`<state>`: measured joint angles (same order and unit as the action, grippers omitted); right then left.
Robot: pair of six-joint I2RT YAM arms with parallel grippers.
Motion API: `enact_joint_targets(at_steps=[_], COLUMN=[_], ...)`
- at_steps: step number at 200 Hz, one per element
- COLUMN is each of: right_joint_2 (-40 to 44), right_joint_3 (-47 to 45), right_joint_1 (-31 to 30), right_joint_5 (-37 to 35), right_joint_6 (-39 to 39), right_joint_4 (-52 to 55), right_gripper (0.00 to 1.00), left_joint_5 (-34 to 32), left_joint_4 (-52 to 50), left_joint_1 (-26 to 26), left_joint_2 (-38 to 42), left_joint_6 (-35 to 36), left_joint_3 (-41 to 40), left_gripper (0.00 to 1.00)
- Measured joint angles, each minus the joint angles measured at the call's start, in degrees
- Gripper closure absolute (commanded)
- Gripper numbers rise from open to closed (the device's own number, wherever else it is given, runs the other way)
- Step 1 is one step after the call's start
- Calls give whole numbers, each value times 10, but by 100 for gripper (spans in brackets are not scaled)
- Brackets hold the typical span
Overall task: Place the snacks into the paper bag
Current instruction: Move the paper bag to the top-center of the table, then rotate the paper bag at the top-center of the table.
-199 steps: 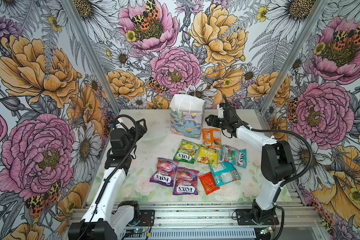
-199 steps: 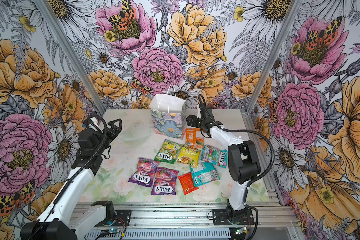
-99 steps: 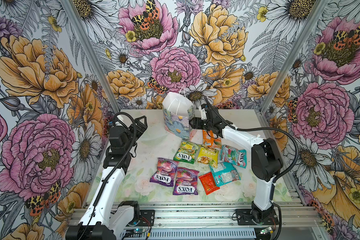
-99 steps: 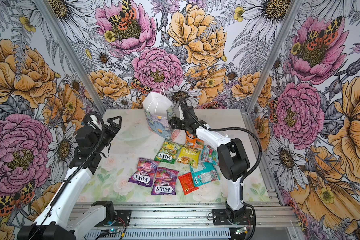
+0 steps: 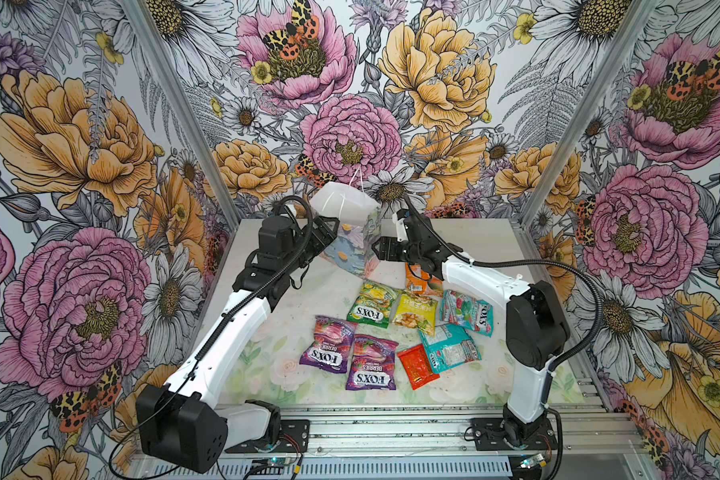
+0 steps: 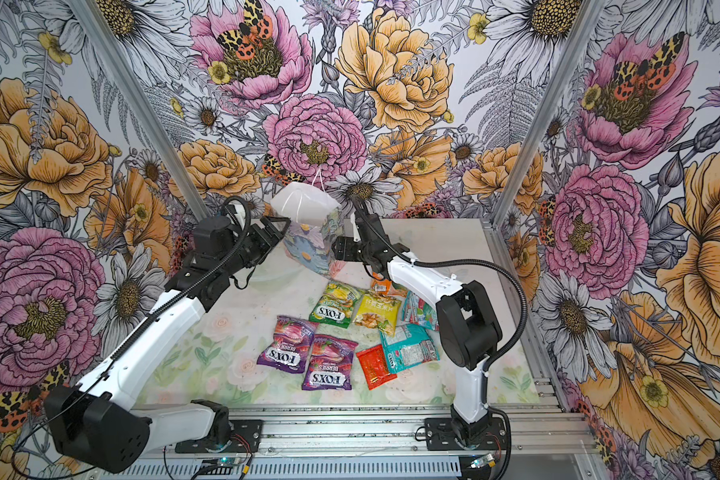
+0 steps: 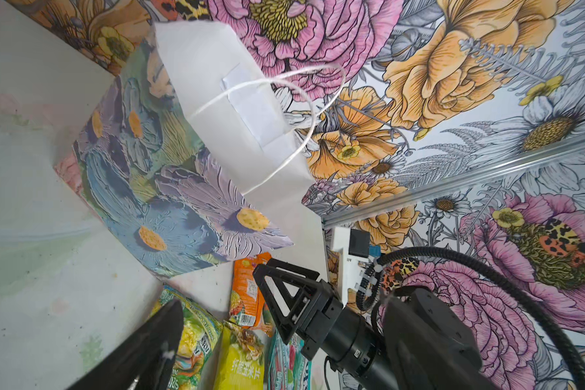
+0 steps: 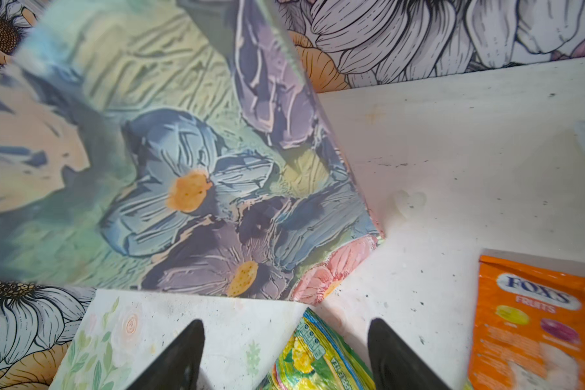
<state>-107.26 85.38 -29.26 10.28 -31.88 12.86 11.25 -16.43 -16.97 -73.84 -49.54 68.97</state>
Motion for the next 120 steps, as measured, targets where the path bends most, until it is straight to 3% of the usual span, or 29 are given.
enact_joint_targets(at_steps=[120], right_joint_2=[197], right_joint_3=[-240], right_joint_1=[88], right_joint_5=[8], right_joint_6=[31], right_joint_4=[13], right_gripper=[18], left_joint_5=[-5], left_joint_4=[-110], left_joint_1=[-22], left_joint_2=[-168], left_joint_6=[7], left_joint_3=[158], left_gripper=[12])
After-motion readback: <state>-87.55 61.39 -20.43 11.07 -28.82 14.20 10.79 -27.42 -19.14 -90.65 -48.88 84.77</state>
